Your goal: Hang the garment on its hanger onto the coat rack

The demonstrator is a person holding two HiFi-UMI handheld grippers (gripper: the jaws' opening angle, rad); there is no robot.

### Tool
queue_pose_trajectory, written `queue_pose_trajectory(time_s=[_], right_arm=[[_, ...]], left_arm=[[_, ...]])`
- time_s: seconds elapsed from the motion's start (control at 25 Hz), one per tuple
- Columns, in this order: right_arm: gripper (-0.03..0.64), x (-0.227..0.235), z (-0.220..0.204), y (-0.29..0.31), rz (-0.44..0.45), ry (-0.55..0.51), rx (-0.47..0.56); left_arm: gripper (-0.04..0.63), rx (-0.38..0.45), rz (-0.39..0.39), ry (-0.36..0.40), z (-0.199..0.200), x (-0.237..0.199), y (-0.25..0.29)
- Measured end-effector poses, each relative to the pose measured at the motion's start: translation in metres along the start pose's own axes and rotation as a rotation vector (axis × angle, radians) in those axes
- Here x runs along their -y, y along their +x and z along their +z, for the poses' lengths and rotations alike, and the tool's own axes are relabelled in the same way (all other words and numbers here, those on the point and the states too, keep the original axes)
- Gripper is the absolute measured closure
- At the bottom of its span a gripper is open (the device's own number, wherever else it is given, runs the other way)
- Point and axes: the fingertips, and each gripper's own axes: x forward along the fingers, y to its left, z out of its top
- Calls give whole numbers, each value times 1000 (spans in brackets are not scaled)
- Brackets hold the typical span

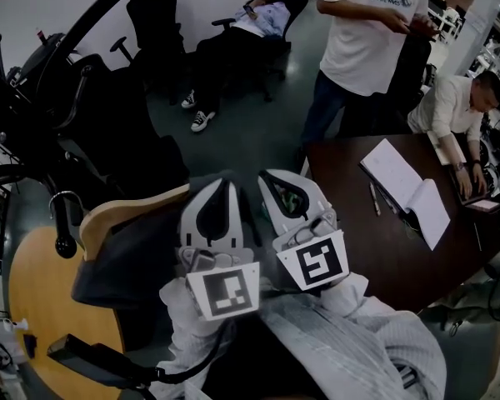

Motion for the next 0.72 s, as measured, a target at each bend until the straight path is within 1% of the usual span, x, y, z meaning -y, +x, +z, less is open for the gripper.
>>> queue_pose_trajectory(time_s=[0.2,0.44,0.72], right_arm=[[617,-2,-3,7,24,28,10],[617,-2,-3,13,37,32,29],[617,-1,-3,12,-1,43,26]], left_arm=[[591,-19,4,8,-8,2,2],[591,-24,20,8,-11,-2,5],[591,-14,-31,42,-11,4,11]])
